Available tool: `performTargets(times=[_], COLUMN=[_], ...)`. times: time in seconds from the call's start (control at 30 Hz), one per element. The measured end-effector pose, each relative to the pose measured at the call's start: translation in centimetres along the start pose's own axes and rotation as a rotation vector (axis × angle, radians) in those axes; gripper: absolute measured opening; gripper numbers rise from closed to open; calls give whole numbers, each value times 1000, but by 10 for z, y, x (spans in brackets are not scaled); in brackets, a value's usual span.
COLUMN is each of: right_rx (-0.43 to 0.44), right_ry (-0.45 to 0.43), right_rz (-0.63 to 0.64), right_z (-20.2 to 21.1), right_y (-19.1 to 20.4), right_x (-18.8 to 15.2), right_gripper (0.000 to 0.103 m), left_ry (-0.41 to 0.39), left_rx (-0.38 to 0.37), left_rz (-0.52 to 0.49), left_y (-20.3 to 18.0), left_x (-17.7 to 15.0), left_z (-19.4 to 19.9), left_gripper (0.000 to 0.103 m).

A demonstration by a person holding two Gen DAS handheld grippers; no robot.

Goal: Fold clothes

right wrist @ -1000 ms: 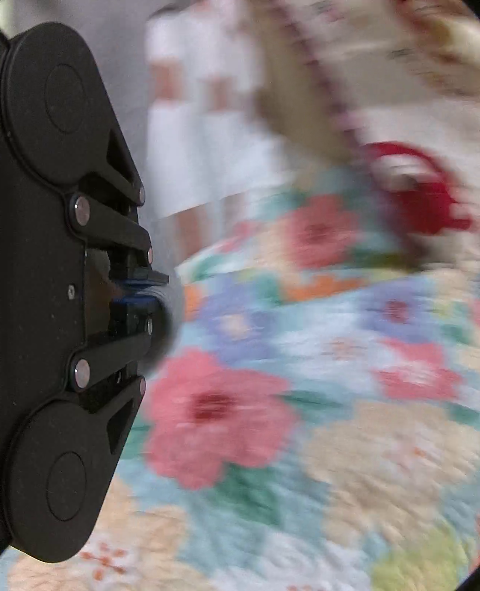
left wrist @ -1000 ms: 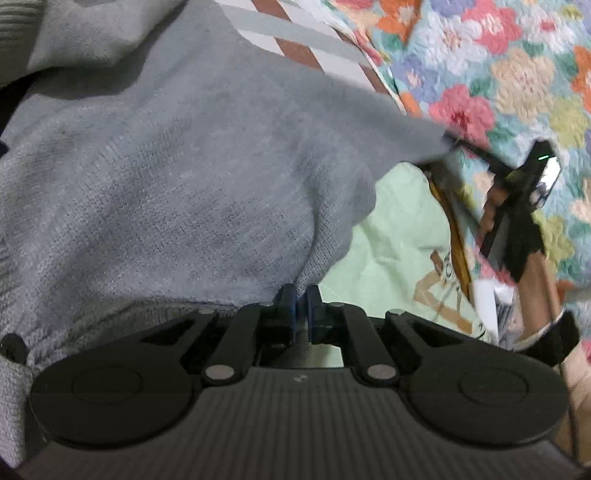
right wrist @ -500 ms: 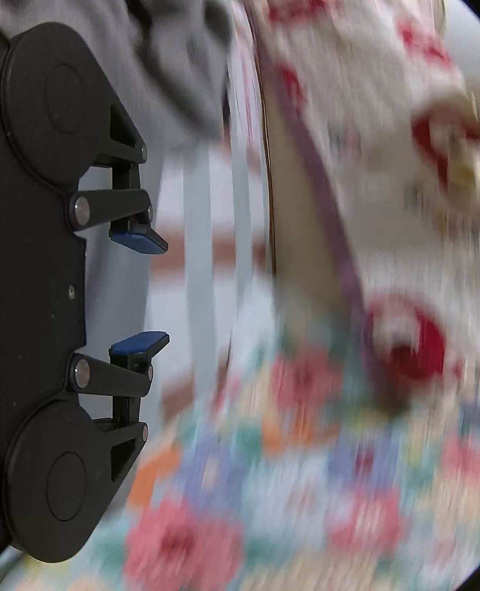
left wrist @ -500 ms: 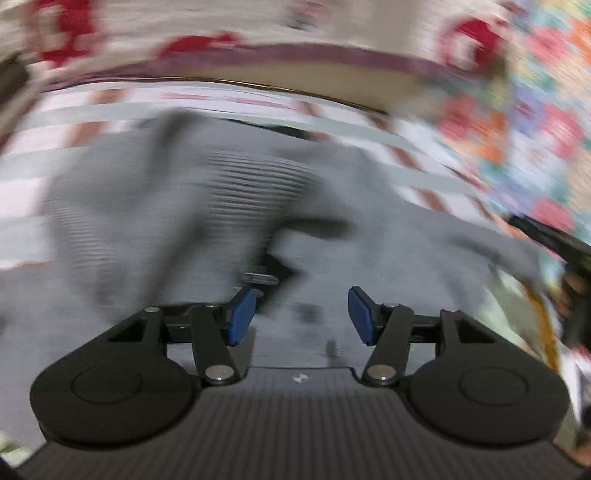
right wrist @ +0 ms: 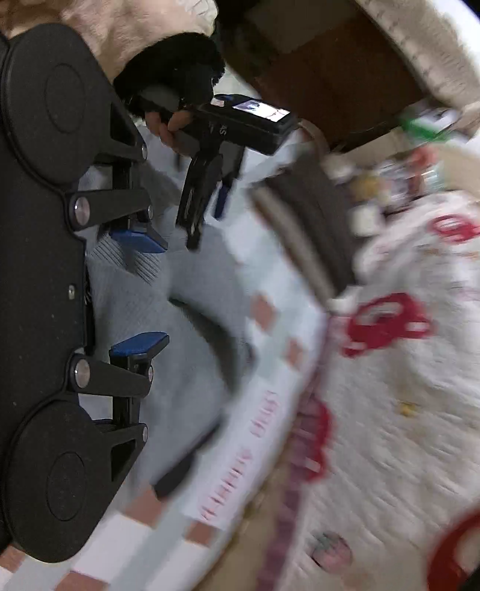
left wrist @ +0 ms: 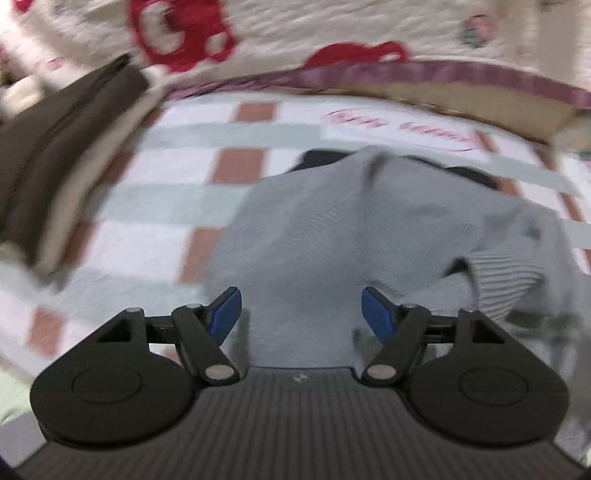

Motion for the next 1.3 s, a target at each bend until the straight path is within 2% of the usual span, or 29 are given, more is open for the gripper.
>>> performTargets(times=[0.03,0.1,0.13,0.33,0.4,0.47,0.53,0.57,0.6,0.67,0.7,0.8,0.83,0.9,0.97,1.03,1.1,1.2,1.3], right_rx=[-7,-21,-29,-72,-86,-100,-114,-140,-174,-242,-279,-384,-410,-452,-469,-491,-510,-536,-547], right_ry=[16,49,65,163,196,229,261,286,306,321,317,297,290,269,241,242,271,275,268], right_rz=[-26,-79,-106,-264,-317,-370,-422,-397,-347,-242,-168,40,69,92,60,58,43,43,96], right_z=[-9,-27,-36,-90,-108,-126,-144,-148,-149,-147,-143,-129,-126,-121,-116,-112,-112,-105,-104], right_y=[-3,-8,-11,-28,-33,-39,-44,-43,-39,-30,-23,0,4,12,15,19,19,21,30], right_x=[0,-1,-2,-4,-5,-6,-7,-14,-22,-39,-46,-67,-76,-91,-102,-111,-117,-115,-103], right_gripper=[51,38,36,38,45,49,49,41,27,14,10,7,7,6,6,6,6,7,10], left_ry=[6,17,22,40,42,50,54,54,53,49,43,-25,-63,-142,-188,-167,-118,-41,-3], left_rx=[4,12,16,82,103,85,58,43,29,1,-11,-50,-53,-61,-108,-169,-199,-177,-89], left_rz=[-6,-17,-22,-87,-109,-98,-67,-47,-26,15,32,60,63,73,104,150,163,46,-115], left_y=[0,0,0,-6,-8,-2,5,10,14,21,25,34,35,39,42,45,43,27,6], left_x=[-1,-4,-5,-5,-4,-6,-8,-8,-7,-6,-6,-3,-1,2,6,8,7,0,-10], left_z=[-5,-16,-21,-43,-47,-50,-46,-44,-42,-37,-36,-29,-25,-16,-10,-14,-23,-35,-42], left_gripper=[71,70,69,71,71,71,71,71,71,71,71,71,72,72,72,73,73,74,75])
Point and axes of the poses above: each gripper's, at about its wrist camera, not at the fingertips, and z roughly against the way its jaws point, y to its left, x to its top, the point moved 2 cm from there along -z, roughly the way its jaws point, and after that the axes turned 2 degrees about x, right-handed, at the moved point
